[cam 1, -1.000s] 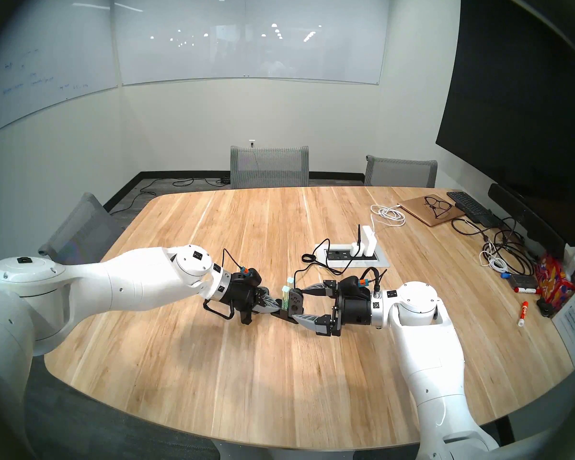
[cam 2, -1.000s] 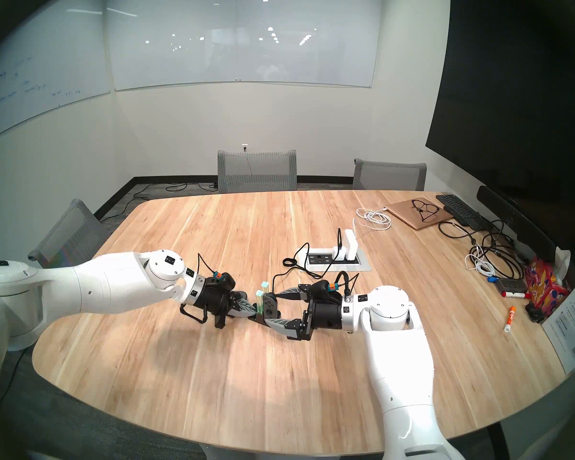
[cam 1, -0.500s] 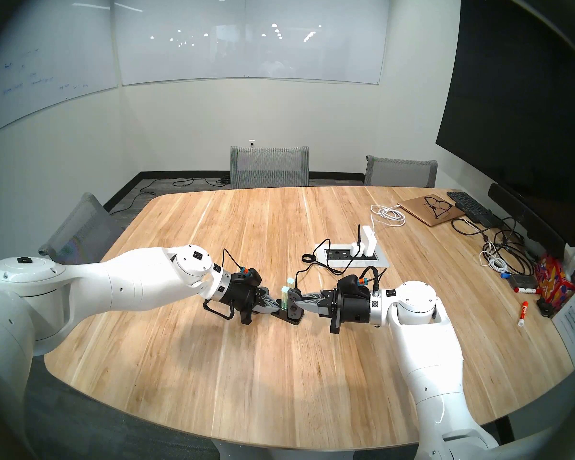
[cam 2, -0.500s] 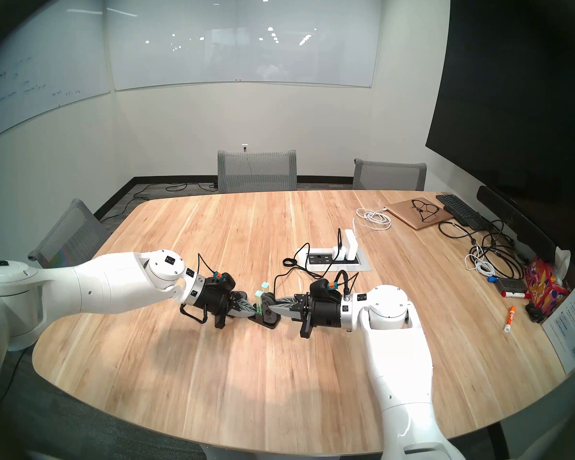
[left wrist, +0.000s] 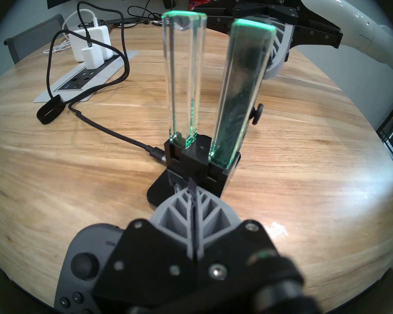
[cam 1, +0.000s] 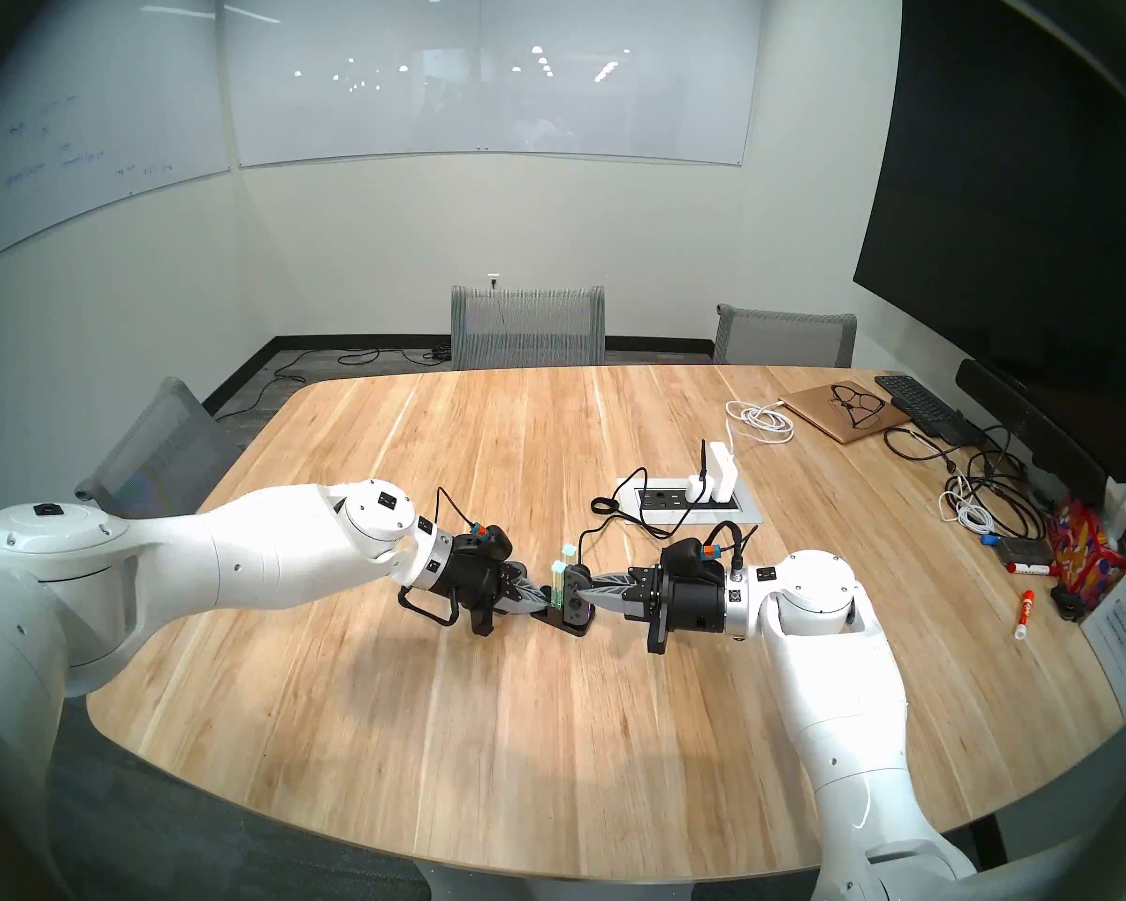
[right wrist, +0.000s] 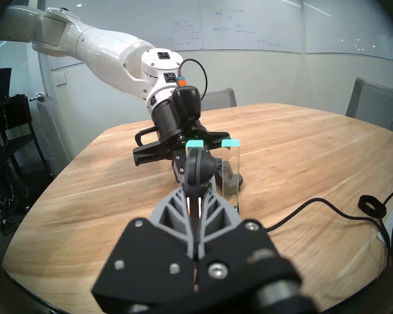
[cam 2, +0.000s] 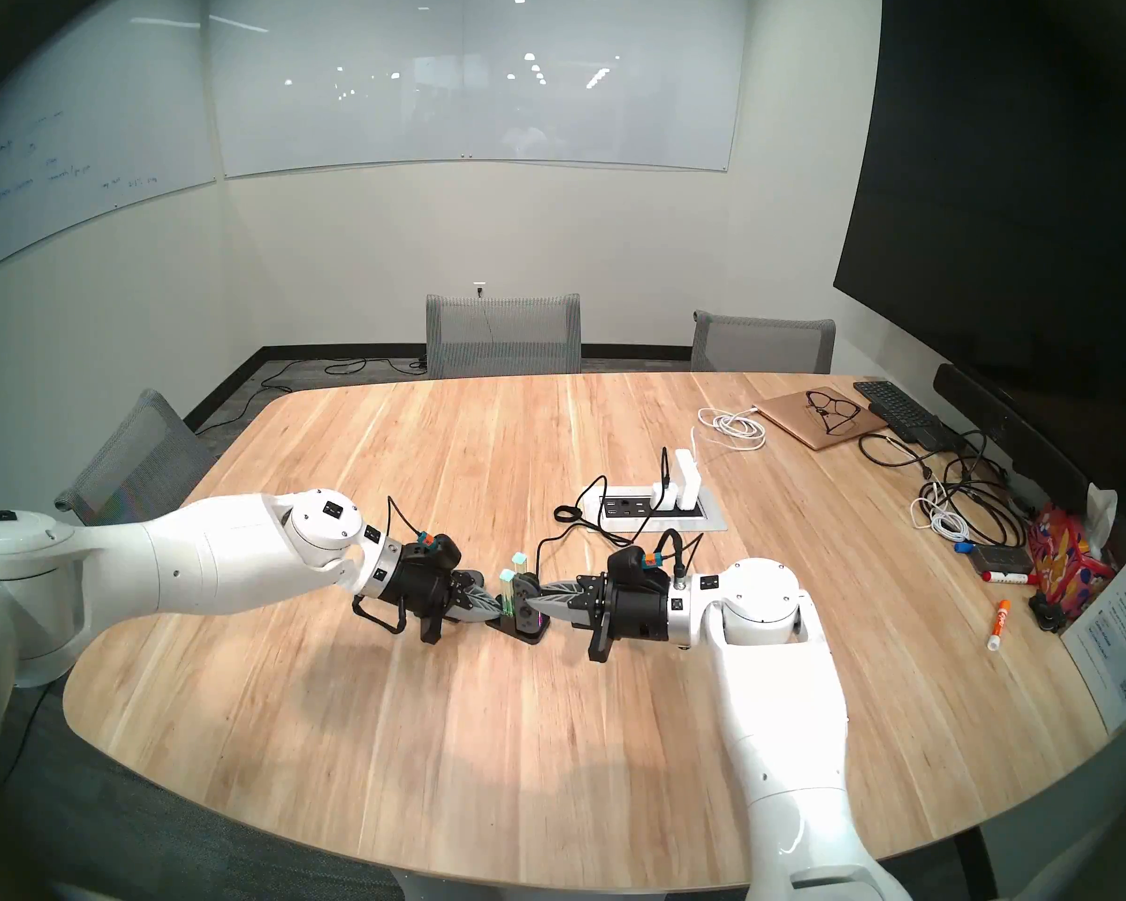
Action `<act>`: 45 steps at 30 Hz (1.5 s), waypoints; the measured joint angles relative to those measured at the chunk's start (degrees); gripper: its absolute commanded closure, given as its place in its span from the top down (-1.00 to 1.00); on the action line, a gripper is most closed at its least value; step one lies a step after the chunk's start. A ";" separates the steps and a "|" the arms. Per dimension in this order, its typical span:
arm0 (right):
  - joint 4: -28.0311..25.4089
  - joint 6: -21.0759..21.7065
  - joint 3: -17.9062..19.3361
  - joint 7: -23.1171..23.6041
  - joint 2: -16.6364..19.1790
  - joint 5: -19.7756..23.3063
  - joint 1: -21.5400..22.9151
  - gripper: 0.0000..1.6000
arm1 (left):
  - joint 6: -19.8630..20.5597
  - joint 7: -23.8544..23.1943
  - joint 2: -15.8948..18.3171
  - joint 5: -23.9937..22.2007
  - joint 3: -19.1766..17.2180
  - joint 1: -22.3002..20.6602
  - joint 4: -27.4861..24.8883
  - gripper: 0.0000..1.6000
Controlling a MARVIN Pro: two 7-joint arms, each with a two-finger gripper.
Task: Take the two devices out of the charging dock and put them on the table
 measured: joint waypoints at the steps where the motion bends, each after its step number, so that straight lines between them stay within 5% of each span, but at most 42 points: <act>1: -0.04 0.14 0.06 0.05 -0.01 -0.03 0.03 -1.00 | 0.00 0.00 0.00 0.00 0.00 0.00 0.00 -1.00; 45: -3.20 5.15 5.20 1.10 0.83 -2.09 2.70 -1.00 | 0.00 0.03 -0.04 0.00 0.01 0.00 0.00 -1.00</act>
